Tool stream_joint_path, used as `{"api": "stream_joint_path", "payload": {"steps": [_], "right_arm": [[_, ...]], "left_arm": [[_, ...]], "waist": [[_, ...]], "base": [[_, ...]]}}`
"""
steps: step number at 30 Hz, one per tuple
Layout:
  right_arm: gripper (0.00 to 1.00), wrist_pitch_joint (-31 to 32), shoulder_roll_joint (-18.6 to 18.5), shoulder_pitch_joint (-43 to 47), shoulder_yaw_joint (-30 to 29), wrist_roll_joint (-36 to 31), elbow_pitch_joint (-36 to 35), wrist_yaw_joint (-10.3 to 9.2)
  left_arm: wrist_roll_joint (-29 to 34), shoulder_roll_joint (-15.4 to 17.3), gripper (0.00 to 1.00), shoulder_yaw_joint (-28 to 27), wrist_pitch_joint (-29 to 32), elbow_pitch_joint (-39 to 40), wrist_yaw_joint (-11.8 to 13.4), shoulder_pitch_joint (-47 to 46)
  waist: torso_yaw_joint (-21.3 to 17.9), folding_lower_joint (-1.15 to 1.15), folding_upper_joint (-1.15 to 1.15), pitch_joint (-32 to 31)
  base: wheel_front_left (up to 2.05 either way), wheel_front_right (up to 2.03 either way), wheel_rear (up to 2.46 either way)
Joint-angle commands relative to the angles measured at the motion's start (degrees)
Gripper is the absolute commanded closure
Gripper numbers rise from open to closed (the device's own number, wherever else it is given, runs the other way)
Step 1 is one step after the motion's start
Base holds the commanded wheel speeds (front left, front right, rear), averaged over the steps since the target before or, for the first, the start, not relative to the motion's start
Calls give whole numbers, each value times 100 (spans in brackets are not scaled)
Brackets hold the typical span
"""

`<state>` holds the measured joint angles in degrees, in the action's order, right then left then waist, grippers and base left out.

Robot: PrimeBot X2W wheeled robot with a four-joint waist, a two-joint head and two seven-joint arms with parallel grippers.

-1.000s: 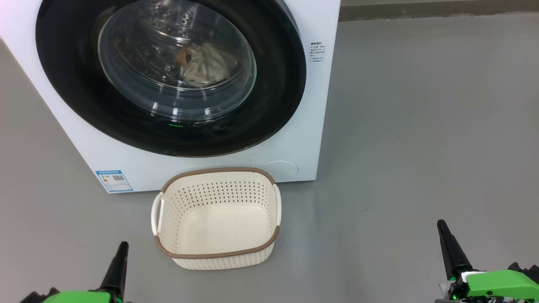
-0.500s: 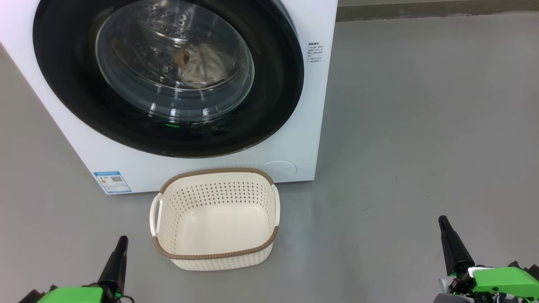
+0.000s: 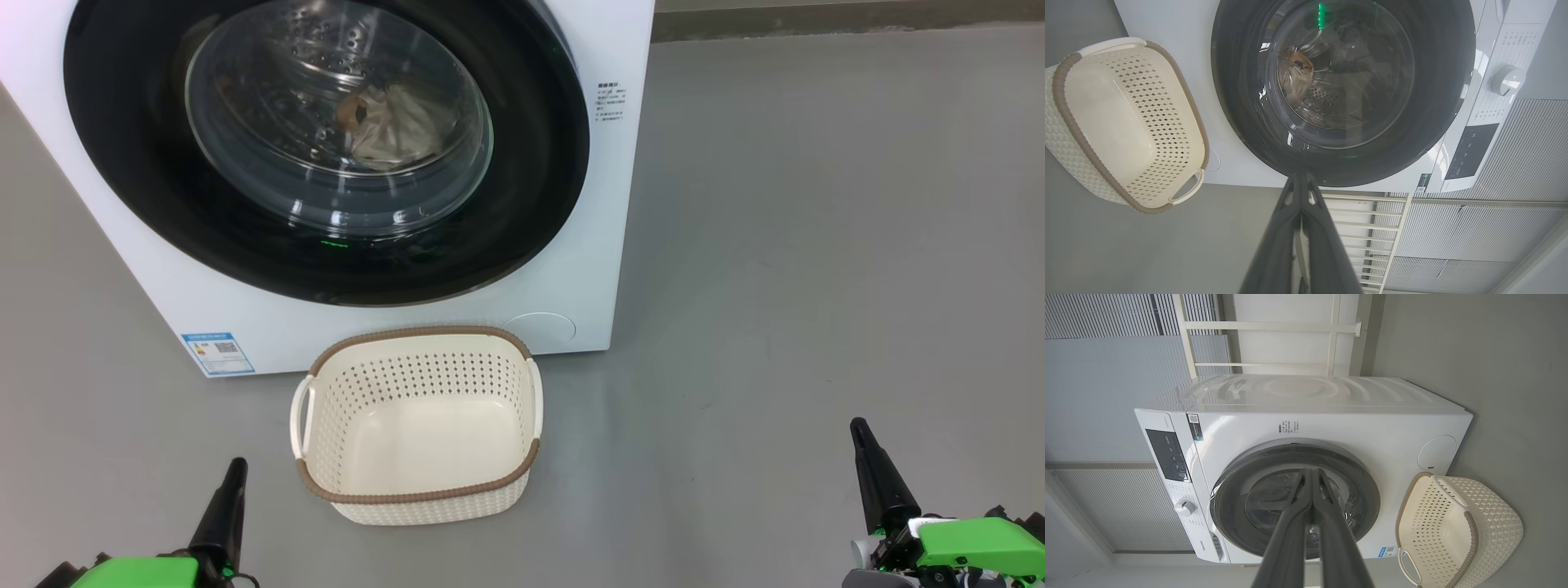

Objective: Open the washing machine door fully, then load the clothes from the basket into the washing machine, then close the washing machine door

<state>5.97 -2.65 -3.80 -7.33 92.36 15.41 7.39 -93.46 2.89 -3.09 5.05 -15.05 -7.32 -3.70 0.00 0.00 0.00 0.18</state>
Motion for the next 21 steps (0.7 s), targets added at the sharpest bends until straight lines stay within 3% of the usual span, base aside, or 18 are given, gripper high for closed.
{"api": "stream_joint_path", "payload": {"steps": [1, 21], "right_arm": [[100, 21, -53, -234, 120, 12, -141, 10], [100, 30, -45, -235, 108, 3, -140, 10]], "left_arm": [[13, 100, 100, -203, 32, 106, -16, -237], [41, 77, 100, -236, 58, 104, -16, -239]], "waist": [[0, 0, 0, 0], [0, 0, 0, 0]], "base": [[0, 0, 0], [0, 0, 0]]}}
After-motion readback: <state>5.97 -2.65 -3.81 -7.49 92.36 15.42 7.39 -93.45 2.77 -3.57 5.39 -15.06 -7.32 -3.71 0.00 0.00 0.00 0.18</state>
